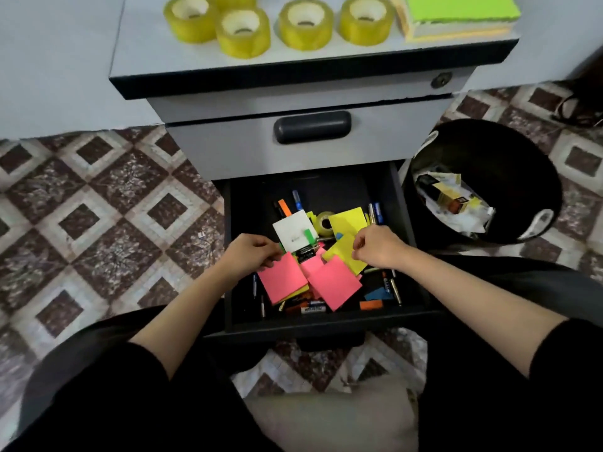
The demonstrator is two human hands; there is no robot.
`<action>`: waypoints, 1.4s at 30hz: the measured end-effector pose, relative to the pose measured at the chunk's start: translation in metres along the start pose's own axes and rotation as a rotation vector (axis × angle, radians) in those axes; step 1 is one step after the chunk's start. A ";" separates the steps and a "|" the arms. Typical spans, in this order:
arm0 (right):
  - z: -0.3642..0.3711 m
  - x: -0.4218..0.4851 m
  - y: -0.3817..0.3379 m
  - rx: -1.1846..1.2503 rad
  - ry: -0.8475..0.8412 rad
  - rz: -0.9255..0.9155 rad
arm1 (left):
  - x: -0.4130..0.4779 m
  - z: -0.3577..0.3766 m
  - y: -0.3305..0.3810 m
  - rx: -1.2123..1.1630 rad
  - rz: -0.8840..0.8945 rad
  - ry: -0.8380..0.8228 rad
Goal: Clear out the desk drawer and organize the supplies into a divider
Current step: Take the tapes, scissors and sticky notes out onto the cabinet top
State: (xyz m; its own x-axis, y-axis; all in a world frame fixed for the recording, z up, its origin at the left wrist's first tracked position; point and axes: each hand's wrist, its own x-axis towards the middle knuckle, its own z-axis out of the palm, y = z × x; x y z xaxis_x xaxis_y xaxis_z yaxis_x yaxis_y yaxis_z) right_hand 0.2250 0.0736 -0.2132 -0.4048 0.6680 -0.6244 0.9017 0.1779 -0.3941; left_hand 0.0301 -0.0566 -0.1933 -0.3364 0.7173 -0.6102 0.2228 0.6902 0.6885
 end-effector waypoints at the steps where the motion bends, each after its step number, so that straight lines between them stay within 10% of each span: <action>1: 0.004 0.006 0.002 -0.039 -0.015 0.027 | 0.007 0.002 -0.003 0.024 0.001 -0.008; 11: 0.033 0.036 -0.005 0.188 -0.096 0.272 | 0.030 0.023 -0.007 0.359 0.173 -0.065; 19: 0.025 0.003 -0.044 0.350 -0.459 -0.063 | 0.038 0.020 -0.012 0.441 0.241 -0.023; 26: 0.039 0.003 -0.032 0.130 -0.609 -0.129 | 0.035 0.020 -0.011 0.670 0.223 -0.348; 34: 0.042 0.025 -0.006 0.005 -0.079 0.045 | 0.037 0.015 -0.014 0.663 0.268 -0.348; 42: 0.050 0.029 -0.002 -0.064 -0.063 0.058 | 0.037 0.003 -0.010 0.643 0.264 -0.358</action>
State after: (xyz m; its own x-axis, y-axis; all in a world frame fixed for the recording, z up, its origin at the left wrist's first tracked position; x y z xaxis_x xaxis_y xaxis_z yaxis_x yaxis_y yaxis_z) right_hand 0.2041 0.0563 -0.2641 -0.3586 0.6319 -0.6871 0.9309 0.1872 -0.3136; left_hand 0.0183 -0.0365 -0.2246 0.0931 0.7772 -0.6224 0.7775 0.3337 0.5330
